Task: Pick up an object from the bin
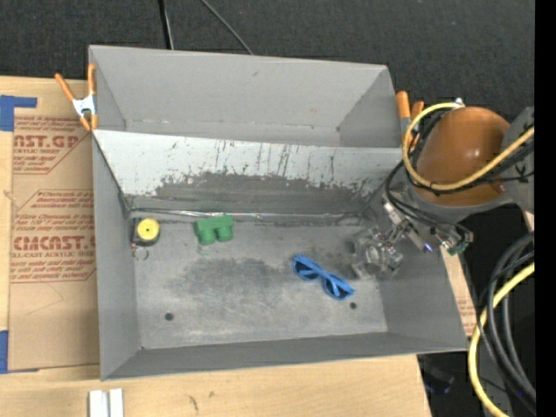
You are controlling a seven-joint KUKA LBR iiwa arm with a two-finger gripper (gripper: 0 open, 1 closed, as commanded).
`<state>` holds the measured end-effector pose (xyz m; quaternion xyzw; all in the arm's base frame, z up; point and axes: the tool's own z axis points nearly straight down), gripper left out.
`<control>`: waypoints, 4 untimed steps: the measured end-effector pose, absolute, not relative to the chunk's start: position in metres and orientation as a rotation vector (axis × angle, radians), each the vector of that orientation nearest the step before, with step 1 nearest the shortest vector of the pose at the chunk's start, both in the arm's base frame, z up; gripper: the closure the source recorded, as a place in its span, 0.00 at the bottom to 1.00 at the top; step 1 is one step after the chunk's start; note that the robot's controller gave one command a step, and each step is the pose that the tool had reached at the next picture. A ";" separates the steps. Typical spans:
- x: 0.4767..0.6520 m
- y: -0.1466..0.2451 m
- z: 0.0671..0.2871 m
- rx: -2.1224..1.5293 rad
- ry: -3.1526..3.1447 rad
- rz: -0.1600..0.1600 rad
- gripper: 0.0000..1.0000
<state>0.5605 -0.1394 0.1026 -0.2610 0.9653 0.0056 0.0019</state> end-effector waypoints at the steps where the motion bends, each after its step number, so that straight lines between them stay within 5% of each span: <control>1: 0.559 -0.144 0.102 -0.816 3.032 0.002 0.00; 2: 0.524 -0.044 0.068 -0.804 3.038 0.011 0.00; 3: 0.526 -0.049 0.070 -0.795 3.038 0.002 1.00; 4: 0.552 -0.122 0.216 -1.258 2.871 -0.007 1.00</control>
Offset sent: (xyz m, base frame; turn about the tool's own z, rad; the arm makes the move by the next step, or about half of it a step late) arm 0.0000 0.0000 0.0000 0.0000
